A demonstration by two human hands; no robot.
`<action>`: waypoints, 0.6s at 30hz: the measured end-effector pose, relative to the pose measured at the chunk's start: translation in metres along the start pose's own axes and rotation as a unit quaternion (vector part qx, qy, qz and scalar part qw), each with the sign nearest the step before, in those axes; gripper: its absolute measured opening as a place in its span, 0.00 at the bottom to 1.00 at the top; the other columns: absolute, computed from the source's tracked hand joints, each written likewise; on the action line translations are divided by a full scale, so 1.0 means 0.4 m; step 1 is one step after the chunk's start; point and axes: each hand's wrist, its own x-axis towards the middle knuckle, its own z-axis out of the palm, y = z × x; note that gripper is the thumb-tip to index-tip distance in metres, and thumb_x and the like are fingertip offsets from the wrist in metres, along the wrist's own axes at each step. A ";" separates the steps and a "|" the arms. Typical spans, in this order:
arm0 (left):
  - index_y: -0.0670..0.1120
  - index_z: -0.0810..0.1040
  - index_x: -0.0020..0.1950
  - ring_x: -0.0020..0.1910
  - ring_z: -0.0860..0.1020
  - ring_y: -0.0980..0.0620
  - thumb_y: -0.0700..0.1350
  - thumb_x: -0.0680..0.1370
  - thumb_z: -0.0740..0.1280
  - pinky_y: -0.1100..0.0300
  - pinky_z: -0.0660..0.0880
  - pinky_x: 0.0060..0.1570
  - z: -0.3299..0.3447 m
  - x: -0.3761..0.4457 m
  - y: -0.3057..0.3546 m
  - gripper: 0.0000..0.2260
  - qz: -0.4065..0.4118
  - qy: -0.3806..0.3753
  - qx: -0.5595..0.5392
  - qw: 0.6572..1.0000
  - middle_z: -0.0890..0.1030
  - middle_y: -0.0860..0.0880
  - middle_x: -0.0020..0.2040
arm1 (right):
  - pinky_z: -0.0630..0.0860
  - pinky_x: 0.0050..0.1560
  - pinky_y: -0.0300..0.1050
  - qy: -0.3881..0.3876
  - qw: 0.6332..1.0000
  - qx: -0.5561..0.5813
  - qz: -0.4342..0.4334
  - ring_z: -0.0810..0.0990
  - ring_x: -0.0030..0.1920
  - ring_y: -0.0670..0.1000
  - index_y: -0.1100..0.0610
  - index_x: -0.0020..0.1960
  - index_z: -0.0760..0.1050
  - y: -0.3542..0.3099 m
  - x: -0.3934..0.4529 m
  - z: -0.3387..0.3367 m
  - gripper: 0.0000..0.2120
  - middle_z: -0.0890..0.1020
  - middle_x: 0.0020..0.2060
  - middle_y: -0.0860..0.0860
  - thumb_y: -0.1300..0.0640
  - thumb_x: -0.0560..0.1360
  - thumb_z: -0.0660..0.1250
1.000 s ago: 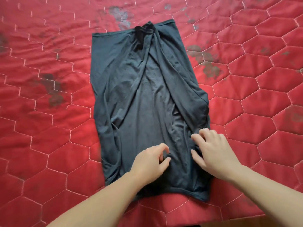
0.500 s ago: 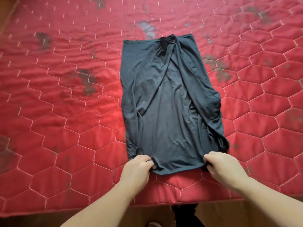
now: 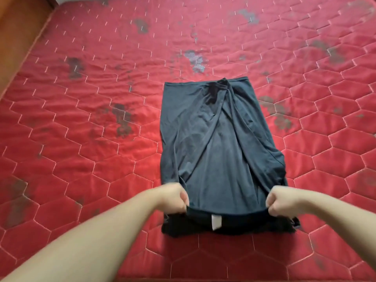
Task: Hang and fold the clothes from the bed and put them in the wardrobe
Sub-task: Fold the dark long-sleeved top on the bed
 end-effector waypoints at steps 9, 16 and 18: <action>0.53 0.80 0.54 0.46 0.78 0.50 0.41 0.75 0.64 0.59 0.74 0.47 -0.427 0.242 0.055 0.11 -0.022 0.397 -0.251 0.883 0.82 0.48 0.51 | 0.75 0.42 0.45 0.375 0.882 0.283 -0.039 0.78 0.40 0.51 0.53 0.44 0.81 -0.079 0.196 -0.425 0.07 0.81 0.37 0.48 0.54 0.71 0.65; 0.57 0.73 0.68 0.69 0.69 0.49 0.51 0.76 0.65 0.50 0.67 0.67 -0.254 0.339 0.036 0.20 -0.012 0.327 0.025 0.945 0.72 0.53 0.70 | 0.71 0.57 0.54 0.394 0.913 -0.046 -0.098 0.74 0.61 0.58 0.52 0.67 0.70 -0.043 0.301 -0.299 0.25 0.74 0.62 0.53 0.50 0.71 0.68; 0.58 0.68 0.73 0.73 0.64 0.50 0.55 0.77 0.63 0.51 0.63 0.69 -0.198 0.363 0.018 0.23 -0.030 0.279 0.096 0.955 0.66 0.53 0.75 | 0.72 0.56 0.54 0.378 0.922 -0.036 -0.078 0.73 0.60 0.59 0.53 0.68 0.70 -0.018 0.337 -0.260 0.26 0.73 0.62 0.53 0.51 0.71 0.68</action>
